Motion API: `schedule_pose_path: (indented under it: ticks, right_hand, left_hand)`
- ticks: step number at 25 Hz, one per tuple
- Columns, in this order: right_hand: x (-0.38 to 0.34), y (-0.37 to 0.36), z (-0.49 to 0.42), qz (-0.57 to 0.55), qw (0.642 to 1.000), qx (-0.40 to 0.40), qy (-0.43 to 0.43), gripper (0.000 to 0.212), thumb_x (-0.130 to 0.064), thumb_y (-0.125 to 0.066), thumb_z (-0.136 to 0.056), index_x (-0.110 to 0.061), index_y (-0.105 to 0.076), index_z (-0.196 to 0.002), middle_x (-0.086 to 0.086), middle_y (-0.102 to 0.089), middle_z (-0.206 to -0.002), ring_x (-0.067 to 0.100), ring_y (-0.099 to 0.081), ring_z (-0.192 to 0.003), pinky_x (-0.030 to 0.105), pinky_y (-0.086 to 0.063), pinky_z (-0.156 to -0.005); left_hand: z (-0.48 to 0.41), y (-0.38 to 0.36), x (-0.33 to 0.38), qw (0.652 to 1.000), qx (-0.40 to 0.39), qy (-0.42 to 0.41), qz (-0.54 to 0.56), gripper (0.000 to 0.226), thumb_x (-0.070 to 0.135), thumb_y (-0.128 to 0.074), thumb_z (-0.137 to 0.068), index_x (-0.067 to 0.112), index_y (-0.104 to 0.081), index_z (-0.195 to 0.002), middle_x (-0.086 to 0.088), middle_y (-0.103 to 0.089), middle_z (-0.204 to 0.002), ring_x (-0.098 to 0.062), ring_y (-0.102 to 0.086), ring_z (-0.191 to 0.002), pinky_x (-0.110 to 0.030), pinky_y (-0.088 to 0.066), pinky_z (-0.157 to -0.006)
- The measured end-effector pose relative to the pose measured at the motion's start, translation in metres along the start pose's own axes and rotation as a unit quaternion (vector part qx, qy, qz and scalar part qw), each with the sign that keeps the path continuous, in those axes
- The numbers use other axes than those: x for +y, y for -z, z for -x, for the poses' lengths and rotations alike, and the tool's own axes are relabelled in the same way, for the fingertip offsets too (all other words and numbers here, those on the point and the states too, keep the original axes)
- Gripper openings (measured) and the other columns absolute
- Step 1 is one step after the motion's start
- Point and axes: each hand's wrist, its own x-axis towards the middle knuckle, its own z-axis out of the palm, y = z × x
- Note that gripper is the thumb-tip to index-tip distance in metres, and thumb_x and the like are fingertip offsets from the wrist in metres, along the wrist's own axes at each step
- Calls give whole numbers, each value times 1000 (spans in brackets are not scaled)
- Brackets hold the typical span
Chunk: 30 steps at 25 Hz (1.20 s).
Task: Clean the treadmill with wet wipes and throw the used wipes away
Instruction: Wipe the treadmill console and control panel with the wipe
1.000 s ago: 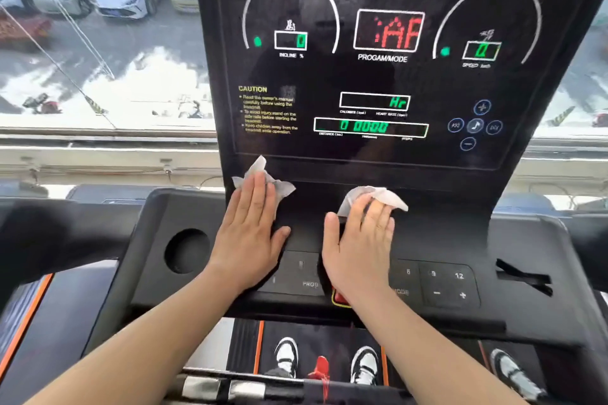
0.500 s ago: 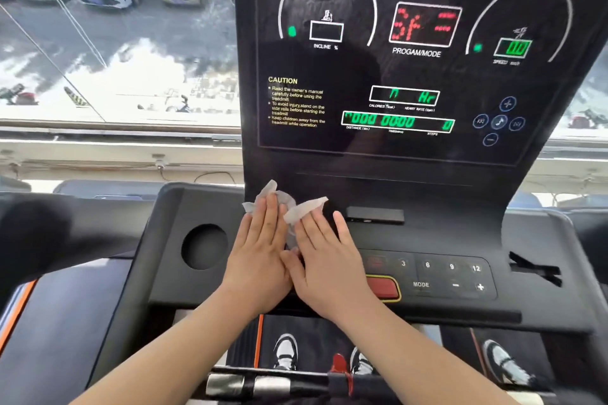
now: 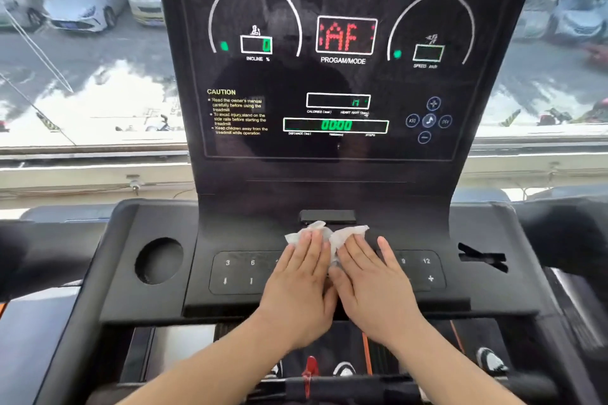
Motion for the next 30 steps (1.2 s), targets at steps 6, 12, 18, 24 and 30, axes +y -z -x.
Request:
schedule_pose_path:
  ticks: [6, 12, 18, 24, 30]
  right_hand:
    - [107, 9, 14, -1, 998, 1, -67, 77, -54, 3, -99, -23, -39, -156, -8, -34, -163, 8, -19, -154, 45, -5, -127]
    - [157, 8, 25, -22, 996, -1, -90, 81, -52, 10, -95, -20, -26, -160, -4, -23, -168, 13, -9, -157, 47, -2, -127]
    - [154, 7, -5, -47, 998, 20, -44, 74, -54, 2, -100, -18, -8, -163, 1, -1, -171, 18, 8, -157, 46, 4, -127]
    - [166, 10, -19, -52, 998, 29, -11, 70, -54, -1, -101, -20, 0, -163, -2, 9, -170, 15, 15, -156, 49, 9, -126]
    - [184, -12, 41, -156, 988, 24, -2, 70, -47, 1, -101, -18, -18, -163, -4, -12, -170, 11, 1, -157, 43, 3, -127]
  left_hand:
    - [-58, -1, 78, 999, -11, -38, -7, 75, 56, -16, -103, 16, 5, -163, -2, 18, -169, -18, 24, -154, -40, 13, -126]
    - [-98, -14, 139, 997, -14, -73, -36, 71, 49, -16, -104, 15, 2, -163, -3, 12, -170, -18, 19, -155, -41, 8, -127]
    - [-79, -12, 91, 988, 57, 75, -125, 78, 60, -7, -102, 11, 10, -161, -10, 21, -168, -23, 24, -154, -46, 7, -126]
    - [-116, -2, 109, 990, 87, 57, -94, 81, 59, -11, -100, 10, 9, -161, -16, 25, -166, -31, 30, -151, -49, 8, -126]
    - [-105, -14, 165, 998, -16, -37, -54, 82, 47, 5, -90, 9, 2, -162, -11, 15, -168, -26, 21, -155, -45, 6, -126]
